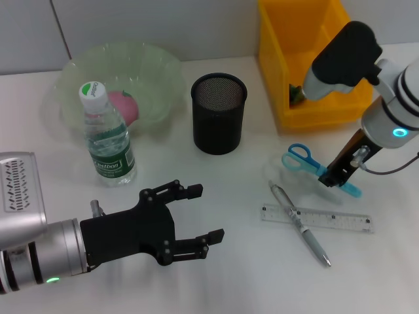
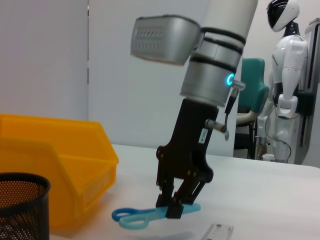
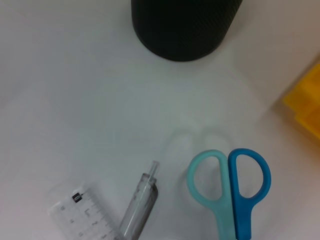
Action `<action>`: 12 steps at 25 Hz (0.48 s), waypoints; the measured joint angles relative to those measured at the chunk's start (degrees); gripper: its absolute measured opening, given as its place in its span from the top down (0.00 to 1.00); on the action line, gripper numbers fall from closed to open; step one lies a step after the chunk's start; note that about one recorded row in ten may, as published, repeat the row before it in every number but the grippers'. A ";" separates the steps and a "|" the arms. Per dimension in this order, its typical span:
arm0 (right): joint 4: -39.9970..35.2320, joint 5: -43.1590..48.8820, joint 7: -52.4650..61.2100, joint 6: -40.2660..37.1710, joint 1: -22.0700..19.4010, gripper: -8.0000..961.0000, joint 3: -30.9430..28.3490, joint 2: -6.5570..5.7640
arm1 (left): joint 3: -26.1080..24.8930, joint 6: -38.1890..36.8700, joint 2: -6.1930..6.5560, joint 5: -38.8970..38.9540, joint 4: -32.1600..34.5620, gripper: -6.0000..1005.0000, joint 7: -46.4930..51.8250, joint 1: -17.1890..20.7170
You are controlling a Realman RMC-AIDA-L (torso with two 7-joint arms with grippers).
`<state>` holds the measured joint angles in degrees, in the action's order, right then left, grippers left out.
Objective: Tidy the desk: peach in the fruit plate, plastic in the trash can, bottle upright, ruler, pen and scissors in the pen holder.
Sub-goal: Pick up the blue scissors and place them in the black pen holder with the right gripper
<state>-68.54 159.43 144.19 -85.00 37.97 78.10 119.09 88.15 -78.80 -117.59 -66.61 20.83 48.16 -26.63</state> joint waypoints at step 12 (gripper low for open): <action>-26.80 -6.49 1.82 -6.94 -10.33 0.77 -3.69 0.15 | 0.00 -0.05 0.00 0.00 0.30 0.15 0.00 0.01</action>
<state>-95.34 152.94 146.01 -91.94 27.64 74.41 119.24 88.15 -78.84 -117.60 -66.62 21.13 48.16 -26.62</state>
